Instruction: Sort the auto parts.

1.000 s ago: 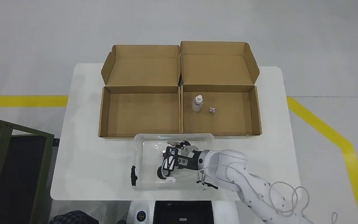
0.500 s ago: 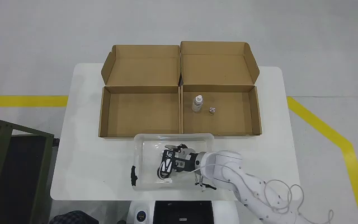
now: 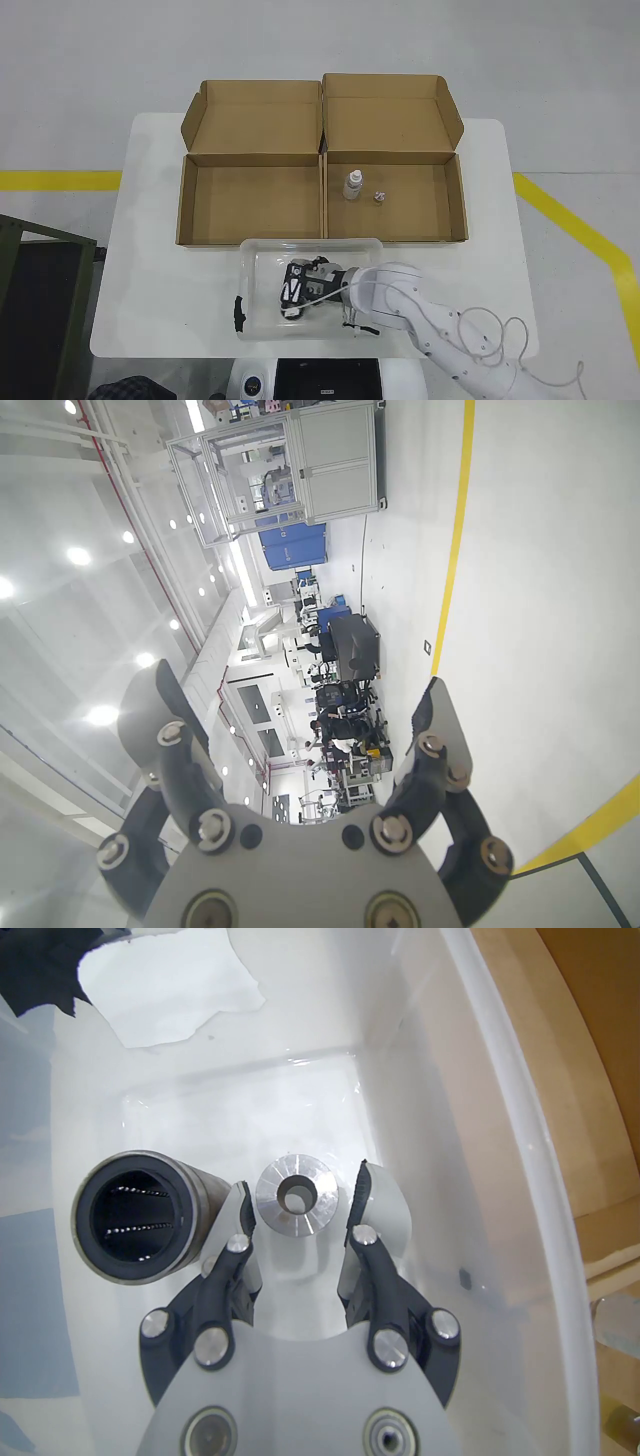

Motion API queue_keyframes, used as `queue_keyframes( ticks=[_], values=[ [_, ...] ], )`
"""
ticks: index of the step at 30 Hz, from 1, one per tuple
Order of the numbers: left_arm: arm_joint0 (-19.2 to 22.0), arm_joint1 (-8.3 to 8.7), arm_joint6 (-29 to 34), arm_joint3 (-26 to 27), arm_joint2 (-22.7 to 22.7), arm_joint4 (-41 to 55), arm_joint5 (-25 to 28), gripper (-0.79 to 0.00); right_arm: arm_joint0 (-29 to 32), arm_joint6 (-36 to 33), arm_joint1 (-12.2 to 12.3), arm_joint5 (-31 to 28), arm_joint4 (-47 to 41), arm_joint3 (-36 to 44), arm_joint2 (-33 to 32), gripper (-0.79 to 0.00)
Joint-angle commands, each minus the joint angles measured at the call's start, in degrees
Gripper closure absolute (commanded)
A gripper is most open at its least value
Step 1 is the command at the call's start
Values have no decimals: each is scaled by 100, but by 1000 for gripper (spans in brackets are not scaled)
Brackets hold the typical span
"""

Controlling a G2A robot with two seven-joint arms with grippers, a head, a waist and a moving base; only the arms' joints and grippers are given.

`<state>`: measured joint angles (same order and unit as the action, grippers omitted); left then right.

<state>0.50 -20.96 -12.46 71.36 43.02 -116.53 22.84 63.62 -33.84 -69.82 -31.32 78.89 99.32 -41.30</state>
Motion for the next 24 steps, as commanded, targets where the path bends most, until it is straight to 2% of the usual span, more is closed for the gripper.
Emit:
queue_keyframes(
  ticks=[1, 5, 7, 9, 10, 11, 24],
  values=[
    [0, 0, 0, 0, 0, 0, 0, -785, -43, 0, -24, 2, -36, -85, 41, -363],
    [0, 0, 0, 0, 0, 0, 0, -785, -128, 11, -72, -5, -117, -234, 109, -354],
    [0, 0, 0, 0, 0, 0, 0, -785, -161, 13, -89, -12, -151, -284, 122, -311],
    [0, 0, 0, 0, 0, 0, 0, -785, -179, 21, -100, -31, -199, -312, 119, -185],
    [0, 0, 0, 0, 0, 0, 0, -785, -186, 22, -102, -40, -214, -317, 109, -55],
    [0, 0, 0, 0, 0, 0, 0, -785, -184, 29, -103, -48, -243, -316, 95, 0],
    [0, 0, 0, 0, 0, 0, 0, -785, 229, 261, 44, -369, -563, 528, -392, 0]
  ],
)
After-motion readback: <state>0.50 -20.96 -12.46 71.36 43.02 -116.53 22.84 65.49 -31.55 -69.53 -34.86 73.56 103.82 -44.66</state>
